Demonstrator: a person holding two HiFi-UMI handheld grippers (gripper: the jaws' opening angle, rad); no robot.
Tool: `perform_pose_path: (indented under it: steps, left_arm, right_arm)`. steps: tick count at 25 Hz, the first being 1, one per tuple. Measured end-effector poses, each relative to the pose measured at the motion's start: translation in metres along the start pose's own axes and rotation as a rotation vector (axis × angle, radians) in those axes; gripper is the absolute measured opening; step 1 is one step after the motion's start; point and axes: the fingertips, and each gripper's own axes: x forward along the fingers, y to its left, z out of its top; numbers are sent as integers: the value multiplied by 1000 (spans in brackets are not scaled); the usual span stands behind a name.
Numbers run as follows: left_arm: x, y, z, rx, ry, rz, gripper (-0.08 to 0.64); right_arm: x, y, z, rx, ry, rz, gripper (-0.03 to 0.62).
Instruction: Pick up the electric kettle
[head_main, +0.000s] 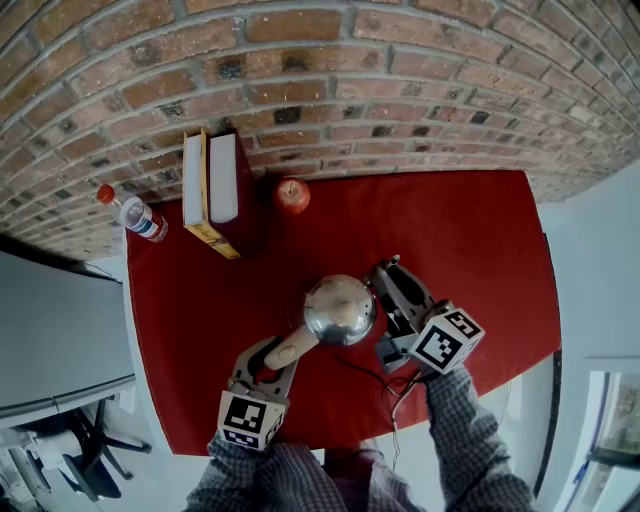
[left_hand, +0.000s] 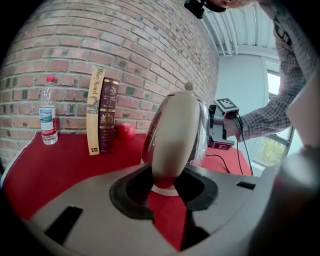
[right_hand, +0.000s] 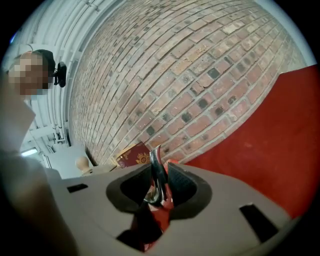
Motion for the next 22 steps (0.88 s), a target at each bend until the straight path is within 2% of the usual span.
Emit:
perform_pose_path:
  steps: [9,22]
  left_arm:
    - [-6,-11,11,17,3,-43,126]
    - [-34,-34,35,90,-6,-89,126]
  right_arm:
    - [-17,9,14,-6,-36,-6,103]
    - [-58,40,28,-17,-87,-11,103]
